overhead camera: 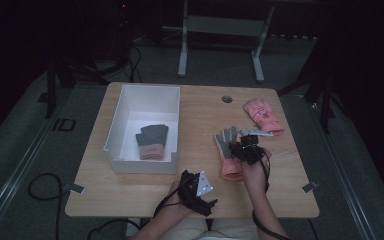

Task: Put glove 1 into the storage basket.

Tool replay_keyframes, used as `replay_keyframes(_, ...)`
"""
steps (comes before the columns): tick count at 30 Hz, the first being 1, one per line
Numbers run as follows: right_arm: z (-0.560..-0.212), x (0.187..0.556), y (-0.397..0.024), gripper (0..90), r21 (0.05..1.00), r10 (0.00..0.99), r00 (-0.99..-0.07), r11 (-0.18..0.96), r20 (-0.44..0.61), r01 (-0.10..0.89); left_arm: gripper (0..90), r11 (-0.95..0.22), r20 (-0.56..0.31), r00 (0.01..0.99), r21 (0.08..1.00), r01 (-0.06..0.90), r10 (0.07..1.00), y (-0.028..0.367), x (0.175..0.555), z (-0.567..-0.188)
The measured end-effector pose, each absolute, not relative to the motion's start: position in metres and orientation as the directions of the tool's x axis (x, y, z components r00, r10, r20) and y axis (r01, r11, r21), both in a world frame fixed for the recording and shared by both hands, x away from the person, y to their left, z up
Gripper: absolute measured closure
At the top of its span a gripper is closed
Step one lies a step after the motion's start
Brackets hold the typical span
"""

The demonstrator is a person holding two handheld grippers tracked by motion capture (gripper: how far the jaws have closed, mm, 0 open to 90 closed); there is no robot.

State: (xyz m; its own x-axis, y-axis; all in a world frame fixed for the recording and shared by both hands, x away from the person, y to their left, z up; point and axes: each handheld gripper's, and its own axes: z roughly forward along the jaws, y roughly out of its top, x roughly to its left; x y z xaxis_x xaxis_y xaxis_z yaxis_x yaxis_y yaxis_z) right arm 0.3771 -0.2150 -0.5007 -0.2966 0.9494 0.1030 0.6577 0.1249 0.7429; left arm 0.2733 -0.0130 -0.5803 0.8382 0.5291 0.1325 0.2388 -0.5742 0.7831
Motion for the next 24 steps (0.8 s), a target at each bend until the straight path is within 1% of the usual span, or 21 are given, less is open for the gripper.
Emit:
replay_keyframes(3,-0.486,0.375,-0.237,64.8,0.786,0.943,-0.327,0.158,0.059,0.598,1.4,-0.571,0.131,0.839,0.786,0.237,0.529,-0.012,0.273,-0.58)
replay_keyframes(6,-0.479,0.379,-0.264,64.6,0.81,0.944,-0.325,0.149,0.053,0.567,1.4,-0.575,0.133,0.841,0.784,0.234,0.524,-0.013,0.273,-0.58)
replay_keyframes(8,-0.478,0.382,-0.277,64.5,0.825,0.947,-0.32,0.165,0.021,0.541,1.4,-0.578,0.138,0.845,0.785,0.225,0.516,-0.014,0.274,-0.581)
replay_keyframes(10,-0.48,0.387,-0.289,63.1,0.819,0.948,-0.32,0.189,-0.007,0.541,1.4,-0.579,0.133,0.846,0.782,0.23,0.516,-0.013,0.275,-0.581)
replay_keyframes(12,-0.481,0.392,-0.301,62.8,0.827,0.946,-0.32,0.216,-0.046,0.519,1.4,-0.575,0.126,0.847,0.784,0.234,0.516,-0.013,0.276,-0.58)
replay_keyframes(15,-0.482,0.406,-0.318,62.7,0.822,0.95,-0.303,0.229,-0.072,0.522,1.4,-0.568,0.118,0.845,0.787,0.24,0.521,-0.013,0.276,-0.58)
replay_keyframes(19,-0.482,0.432,-0.339,60.2,0.811,0.956,-0.285,0.226,-0.077,0.54,1.4,-0.565,0.118,0.845,0.79,0.238,0.521,-0.012,0.275,-0.579)
replay_keyframes(21,-0.483,0.447,-0.348,59.3,0.802,0.96,-0.27,0.215,-0.07,0.557,1.4,-0.566,0.119,0.845,0.789,0.239,0.522,-0.012,0.275,-0.579)
replay_keyframes(24,-0.487,0.466,-0.355,59.2,0.789,0.967,-0.237,0.218,-0.094,0.574,1.4,-0.565,0.12,0.845,0.79,0.237,0.521,-0.012,0.274,-0.579)
